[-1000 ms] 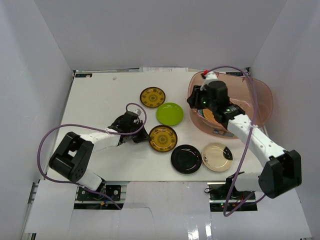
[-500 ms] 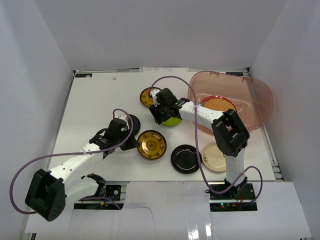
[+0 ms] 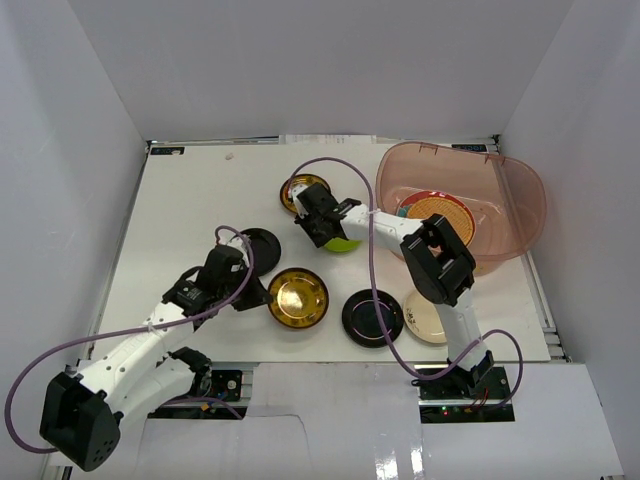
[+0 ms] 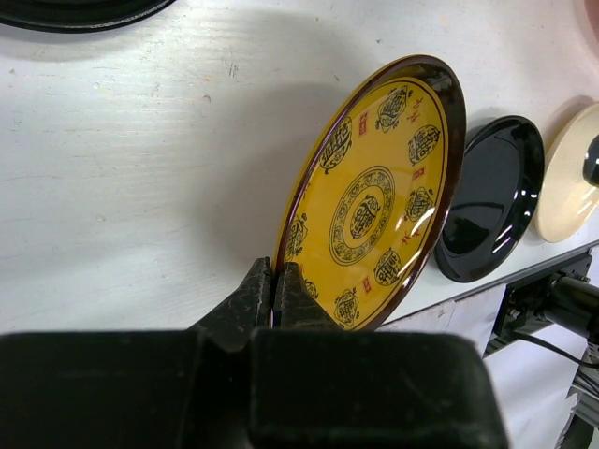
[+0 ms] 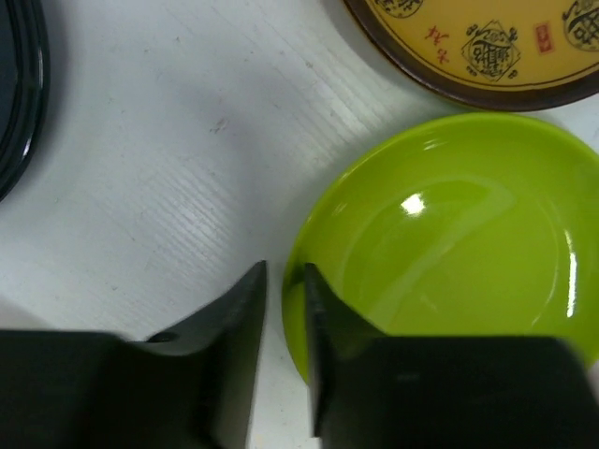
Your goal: Place the plates into the plastic bin on the countertop
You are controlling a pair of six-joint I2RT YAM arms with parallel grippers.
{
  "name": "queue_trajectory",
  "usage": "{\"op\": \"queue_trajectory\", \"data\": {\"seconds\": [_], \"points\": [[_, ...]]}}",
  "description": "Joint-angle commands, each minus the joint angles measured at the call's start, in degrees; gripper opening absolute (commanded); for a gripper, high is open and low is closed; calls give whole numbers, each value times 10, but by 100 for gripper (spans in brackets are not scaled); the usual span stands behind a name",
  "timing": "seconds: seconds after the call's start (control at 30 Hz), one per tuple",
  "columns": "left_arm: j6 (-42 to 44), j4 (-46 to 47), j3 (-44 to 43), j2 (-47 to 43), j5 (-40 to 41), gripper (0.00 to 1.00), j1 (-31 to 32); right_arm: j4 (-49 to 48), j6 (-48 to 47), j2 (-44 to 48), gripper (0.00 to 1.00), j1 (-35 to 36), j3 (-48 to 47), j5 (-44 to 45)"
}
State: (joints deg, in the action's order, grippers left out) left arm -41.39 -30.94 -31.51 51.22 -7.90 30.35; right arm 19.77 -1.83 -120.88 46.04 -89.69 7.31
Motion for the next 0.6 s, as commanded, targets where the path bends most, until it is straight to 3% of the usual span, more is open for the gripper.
{"op": "queue_trajectory", "data": {"seconds": [0.0,0.03,0.13,0.57], "points": [[-3,-10,-28,-30,5,0,1,7,-11,-13,22,11,-24,37],[-3,-13,-30,-35,6,0,1,10,-11,-12,14,19,-23,44],[1,-18,-43,-58,12,0,1,4,-16,3,8,35,-16,78],[17,-8,-81,-97,-10,0,1,5,-7,218,8,51,-48,130]]}}
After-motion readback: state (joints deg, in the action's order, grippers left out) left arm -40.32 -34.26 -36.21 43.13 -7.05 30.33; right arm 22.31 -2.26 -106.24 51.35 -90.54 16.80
